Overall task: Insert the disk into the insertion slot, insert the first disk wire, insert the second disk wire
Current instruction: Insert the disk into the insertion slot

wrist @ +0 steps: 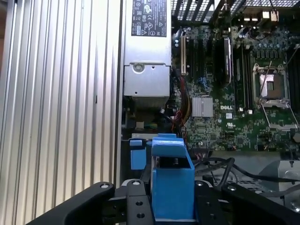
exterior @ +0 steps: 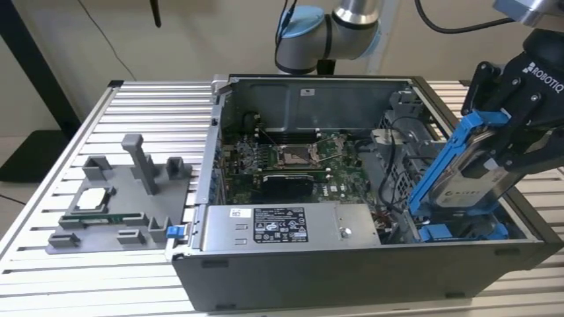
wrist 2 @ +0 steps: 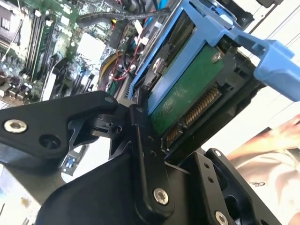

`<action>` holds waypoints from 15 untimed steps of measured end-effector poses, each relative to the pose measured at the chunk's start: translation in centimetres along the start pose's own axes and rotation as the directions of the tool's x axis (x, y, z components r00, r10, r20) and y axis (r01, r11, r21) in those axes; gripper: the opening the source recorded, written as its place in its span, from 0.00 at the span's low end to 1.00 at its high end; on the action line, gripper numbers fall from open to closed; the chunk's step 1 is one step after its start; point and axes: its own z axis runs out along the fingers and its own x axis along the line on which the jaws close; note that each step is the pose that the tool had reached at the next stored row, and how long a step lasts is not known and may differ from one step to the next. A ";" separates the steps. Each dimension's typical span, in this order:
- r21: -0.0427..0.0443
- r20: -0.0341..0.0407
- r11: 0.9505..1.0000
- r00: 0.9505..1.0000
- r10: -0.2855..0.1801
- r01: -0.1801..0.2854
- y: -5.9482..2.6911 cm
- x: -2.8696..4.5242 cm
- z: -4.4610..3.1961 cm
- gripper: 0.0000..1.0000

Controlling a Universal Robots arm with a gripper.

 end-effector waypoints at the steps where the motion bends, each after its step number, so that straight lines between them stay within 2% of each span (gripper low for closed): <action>1: 0.000 0.001 1.000 1.000 0.000 0.000 -0.02 0.06 0.05 0.00; 5: 0.001 0.007 1.000 1.000 -0.001 0.001 -0.18 0.47 0.28 0.00; 7: 0.005 0.009 1.000 1.000 -0.002 0.002 -0.22 0.60 0.45 0.00; 12: 0.021 0.014 1.000 1.000 -0.004 0.004 -0.33 0.67 0.90 0.00; 15: 0.021 0.014 1.000 1.000 -0.004 0.004 -0.38 0.68 1.21 0.00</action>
